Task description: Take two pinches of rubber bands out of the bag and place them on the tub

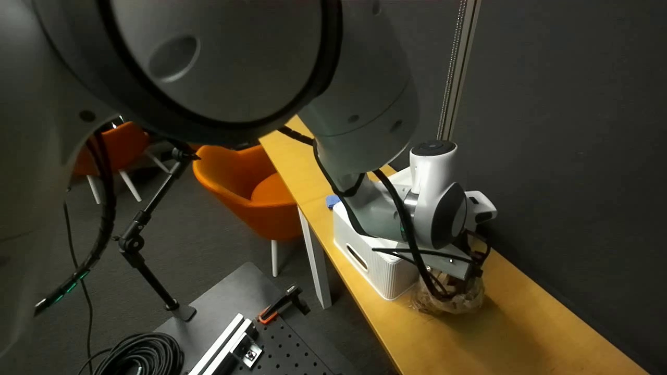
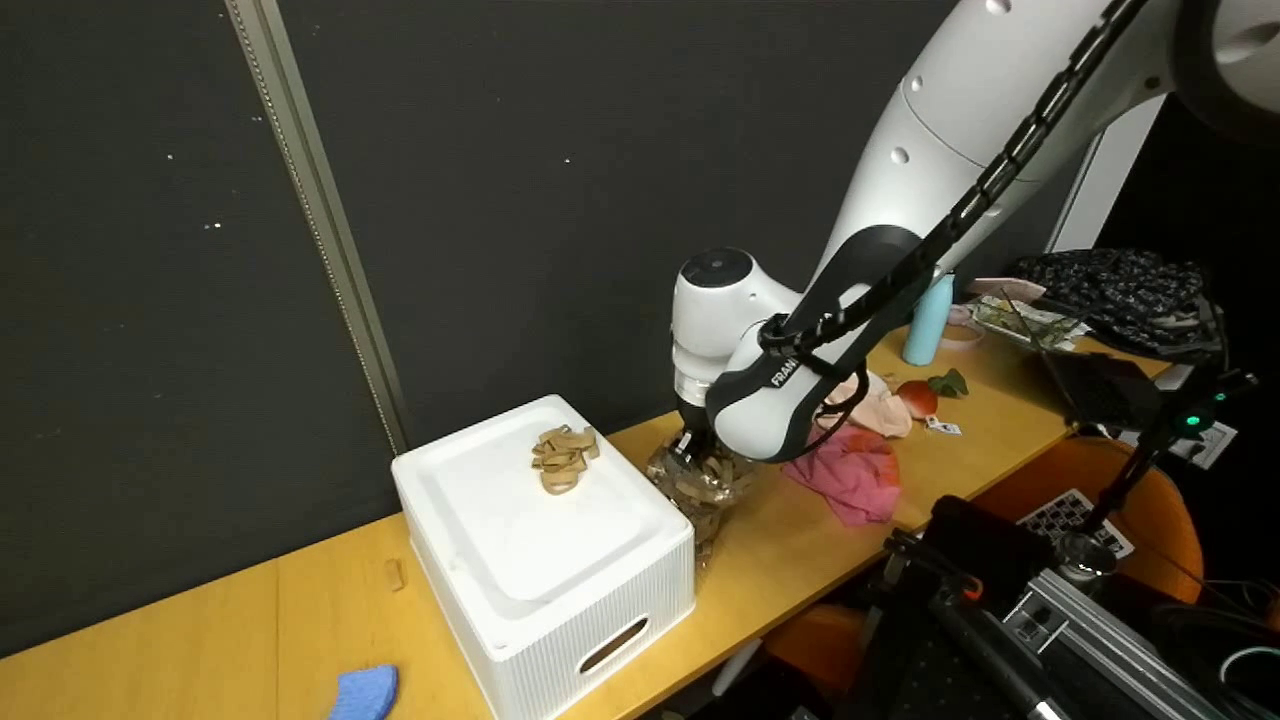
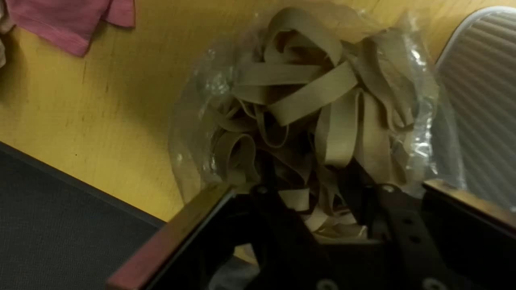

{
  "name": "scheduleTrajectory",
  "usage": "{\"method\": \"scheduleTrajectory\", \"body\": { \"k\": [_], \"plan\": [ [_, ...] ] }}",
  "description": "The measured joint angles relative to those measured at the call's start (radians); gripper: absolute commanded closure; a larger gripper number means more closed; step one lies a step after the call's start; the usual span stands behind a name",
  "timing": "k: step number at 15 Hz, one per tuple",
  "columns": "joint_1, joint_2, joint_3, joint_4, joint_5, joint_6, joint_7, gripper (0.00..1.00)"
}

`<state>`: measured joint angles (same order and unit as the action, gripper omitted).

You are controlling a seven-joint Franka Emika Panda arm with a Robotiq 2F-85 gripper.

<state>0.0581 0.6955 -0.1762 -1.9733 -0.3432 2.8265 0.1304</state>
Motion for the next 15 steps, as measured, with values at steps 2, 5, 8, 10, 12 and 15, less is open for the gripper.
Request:
{"method": "scheduleTrajectory", "body": {
  "k": [2,5,8,10,12,15],
  "plan": [
    [-0.008,0.010,0.001,-0.001,0.020,0.001,-0.014,0.13],
    [-0.030,0.036,0.005,0.000,0.042,0.021,-0.036,0.12],
    [-0.054,0.068,0.013,0.010,0.063,0.040,-0.063,0.20],
    [-0.061,0.084,0.017,0.019,0.074,0.041,-0.071,0.41],
    [-0.064,0.095,0.019,0.029,0.079,0.041,-0.077,0.57],
    [-0.064,0.106,0.022,0.039,0.079,0.042,-0.087,0.79]
  ]
}}
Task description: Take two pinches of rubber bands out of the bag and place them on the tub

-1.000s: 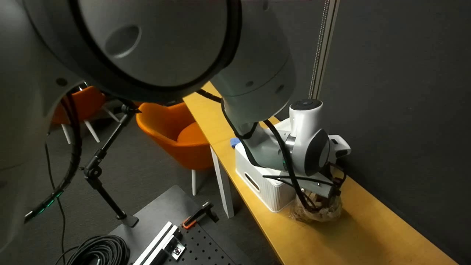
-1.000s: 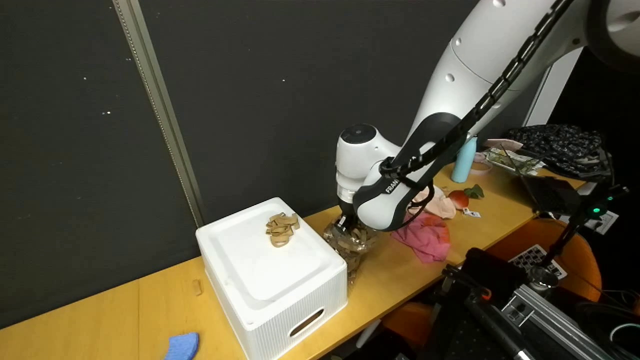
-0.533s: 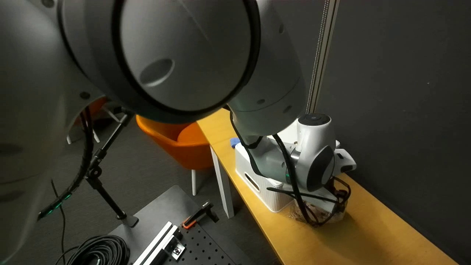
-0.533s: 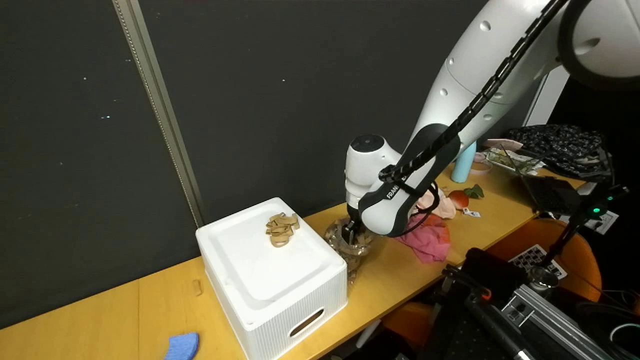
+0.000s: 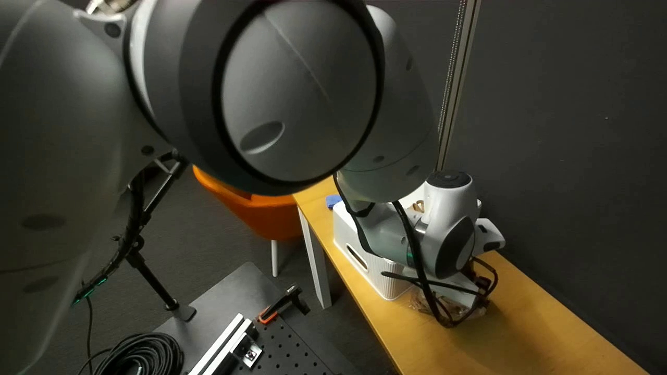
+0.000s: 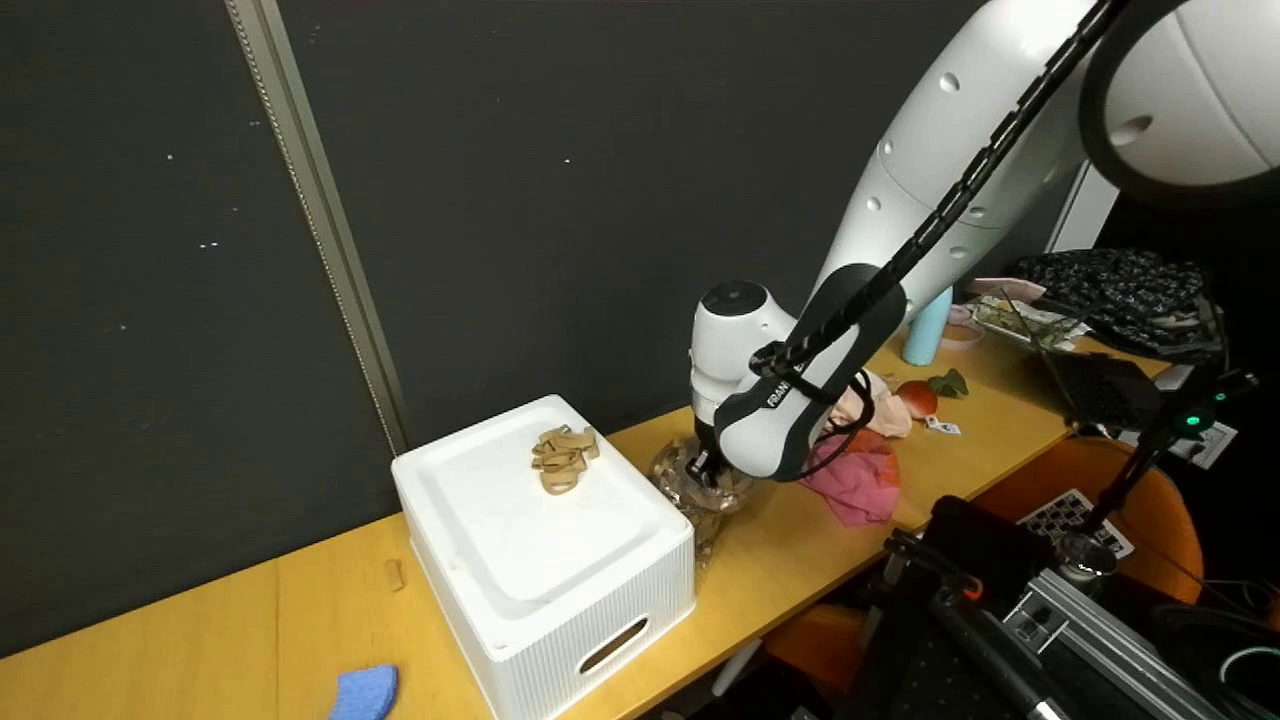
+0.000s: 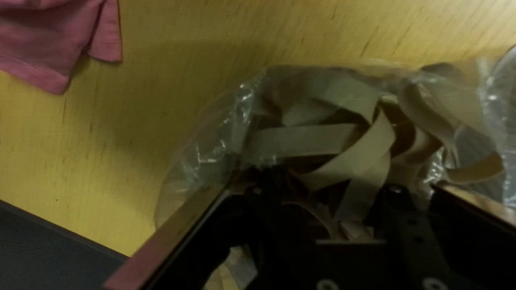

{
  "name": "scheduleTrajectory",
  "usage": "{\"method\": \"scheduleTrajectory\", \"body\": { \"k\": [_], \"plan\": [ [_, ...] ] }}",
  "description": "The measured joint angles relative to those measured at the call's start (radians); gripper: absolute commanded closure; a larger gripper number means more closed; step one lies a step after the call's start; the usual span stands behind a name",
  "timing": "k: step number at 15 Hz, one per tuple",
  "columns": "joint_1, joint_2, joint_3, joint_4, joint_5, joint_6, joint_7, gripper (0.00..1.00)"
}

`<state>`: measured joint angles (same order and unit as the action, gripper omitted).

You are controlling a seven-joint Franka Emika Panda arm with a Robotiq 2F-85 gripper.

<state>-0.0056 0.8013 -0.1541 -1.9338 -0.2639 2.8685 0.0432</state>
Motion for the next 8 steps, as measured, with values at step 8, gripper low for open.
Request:
{"method": "scheduleTrajectory", "body": {
  "k": [8],
  "plan": [
    [-0.004,0.016,0.006,0.019,0.019,-0.004,-0.006,0.98]
  ]
}}
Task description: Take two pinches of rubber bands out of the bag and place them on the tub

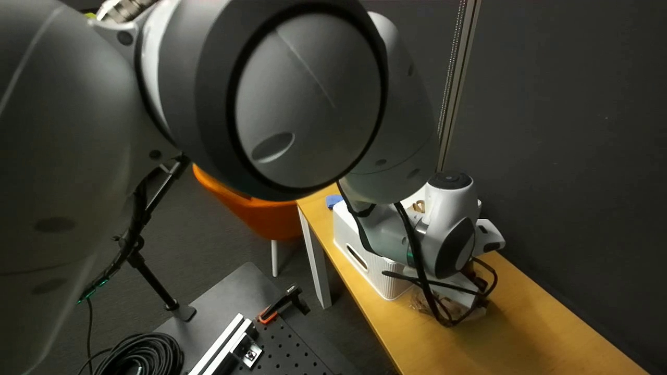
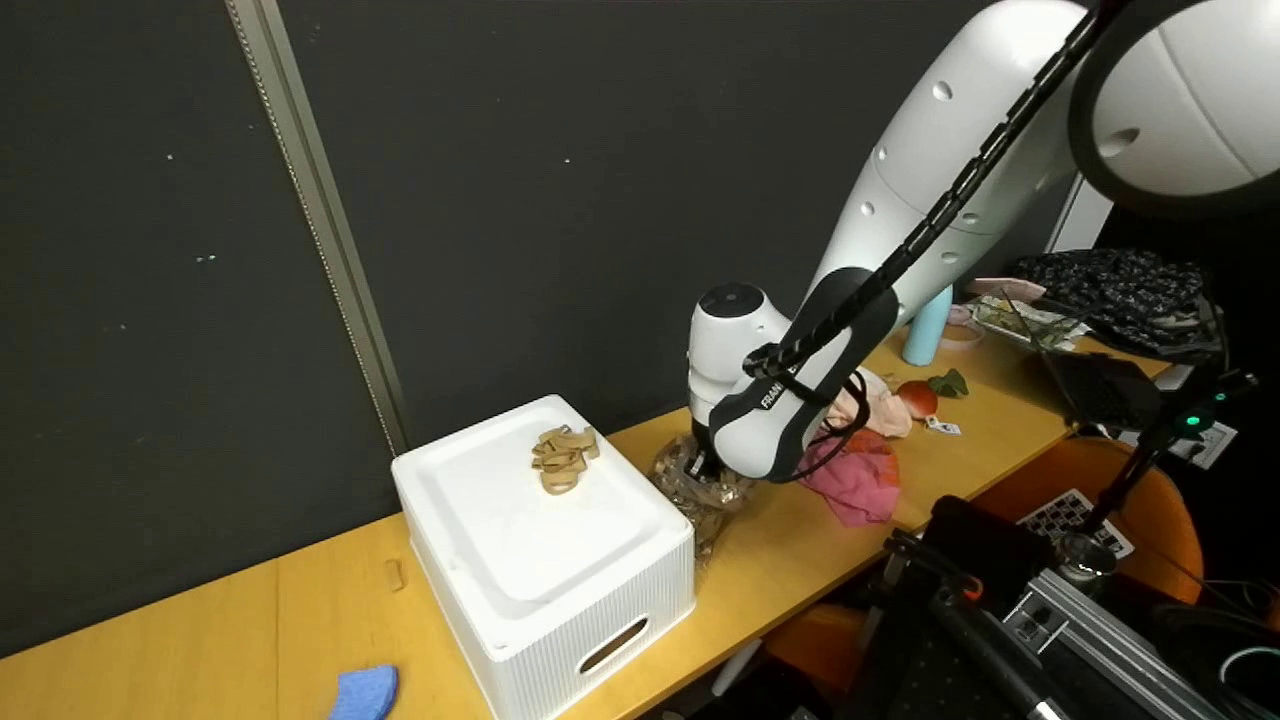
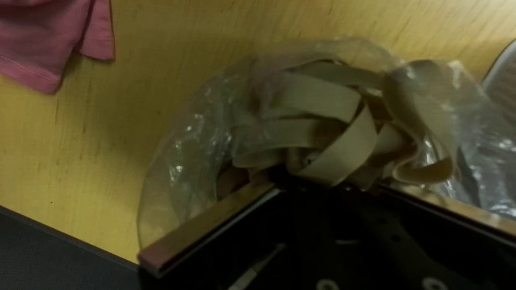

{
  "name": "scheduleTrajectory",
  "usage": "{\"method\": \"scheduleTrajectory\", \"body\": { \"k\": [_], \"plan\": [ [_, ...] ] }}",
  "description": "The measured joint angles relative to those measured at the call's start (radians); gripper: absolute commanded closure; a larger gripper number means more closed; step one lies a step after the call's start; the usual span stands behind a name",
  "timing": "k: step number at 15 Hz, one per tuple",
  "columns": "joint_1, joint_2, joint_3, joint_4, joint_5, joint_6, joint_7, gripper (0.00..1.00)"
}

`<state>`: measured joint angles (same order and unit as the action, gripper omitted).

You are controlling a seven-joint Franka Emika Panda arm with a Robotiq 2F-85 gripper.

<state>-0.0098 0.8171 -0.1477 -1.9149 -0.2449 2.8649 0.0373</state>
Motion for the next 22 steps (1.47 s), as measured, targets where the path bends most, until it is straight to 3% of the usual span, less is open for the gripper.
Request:
{"method": "scheduleTrajectory", "body": {
  "k": [3,12,22],
  "plan": [
    [-0.001,-0.014,0.000,0.006,0.035,-0.031,0.001,0.98],
    [0.000,-0.176,0.003,0.046,0.117,-0.344,0.031,0.98],
    [0.043,-0.186,0.091,0.355,0.136,-0.782,0.038,0.98]
  ]
}}
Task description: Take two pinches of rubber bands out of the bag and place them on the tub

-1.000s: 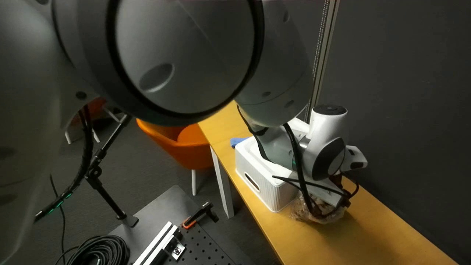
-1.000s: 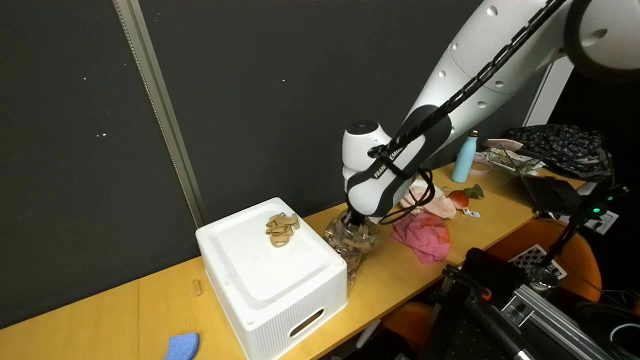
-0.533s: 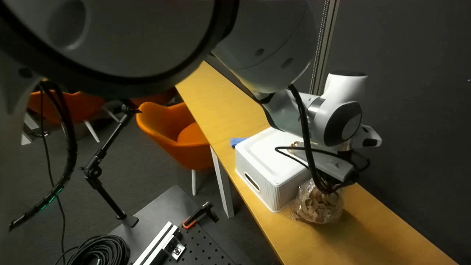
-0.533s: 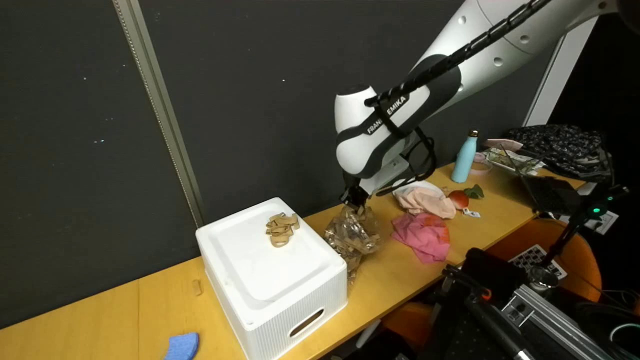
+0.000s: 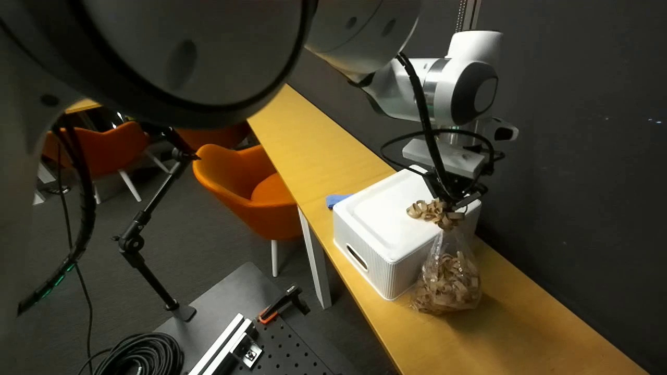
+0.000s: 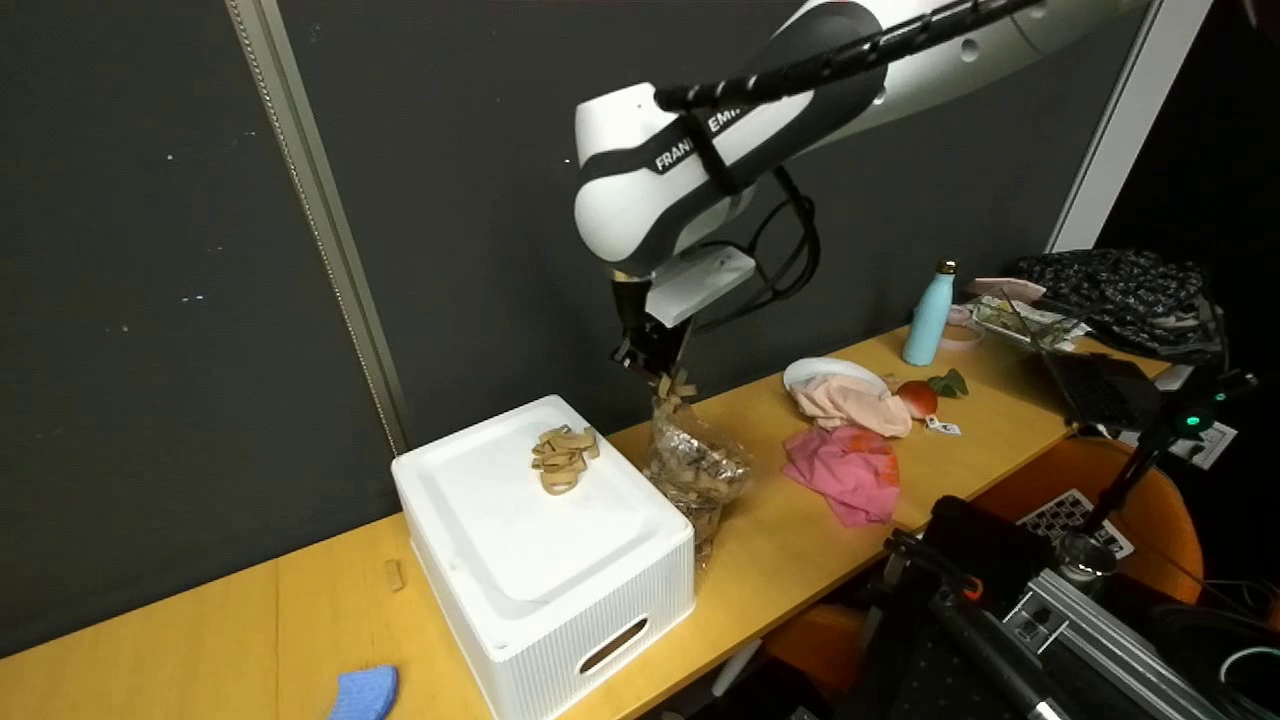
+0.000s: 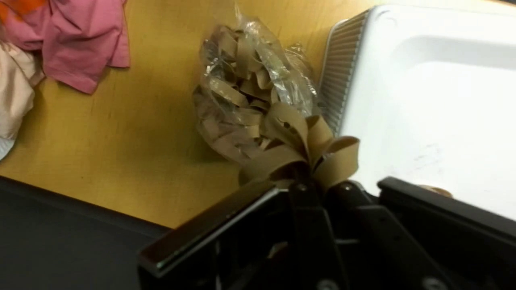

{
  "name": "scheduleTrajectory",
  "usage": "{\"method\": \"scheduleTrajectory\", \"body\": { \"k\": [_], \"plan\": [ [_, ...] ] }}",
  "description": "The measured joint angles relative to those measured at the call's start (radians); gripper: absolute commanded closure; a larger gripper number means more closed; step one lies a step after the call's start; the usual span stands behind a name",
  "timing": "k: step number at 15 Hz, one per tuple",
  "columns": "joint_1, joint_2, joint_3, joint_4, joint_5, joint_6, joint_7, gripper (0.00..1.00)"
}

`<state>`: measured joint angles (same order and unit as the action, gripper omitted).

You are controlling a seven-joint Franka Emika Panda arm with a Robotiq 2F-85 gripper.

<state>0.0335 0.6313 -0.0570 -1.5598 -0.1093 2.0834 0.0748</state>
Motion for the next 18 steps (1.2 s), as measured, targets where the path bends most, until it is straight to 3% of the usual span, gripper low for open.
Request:
{"method": "scheduleTrajectory", "body": {
  "k": [11,12,13,15,18],
  "plan": [
    [0.053,0.275,0.065,0.361,0.000,-0.212,-0.067,0.98],
    [0.058,0.300,0.067,0.393,0.000,-0.229,-0.077,0.92],
    [0.066,0.322,0.069,0.424,0.000,-0.248,-0.084,0.67],
    [0.083,0.357,0.069,0.476,-0.001,-0.279,-0.088,0.64],
    [0.102,0.388,0.069,0.531,-0.001,-0.298,-0.093,0.43]
  ]
}}
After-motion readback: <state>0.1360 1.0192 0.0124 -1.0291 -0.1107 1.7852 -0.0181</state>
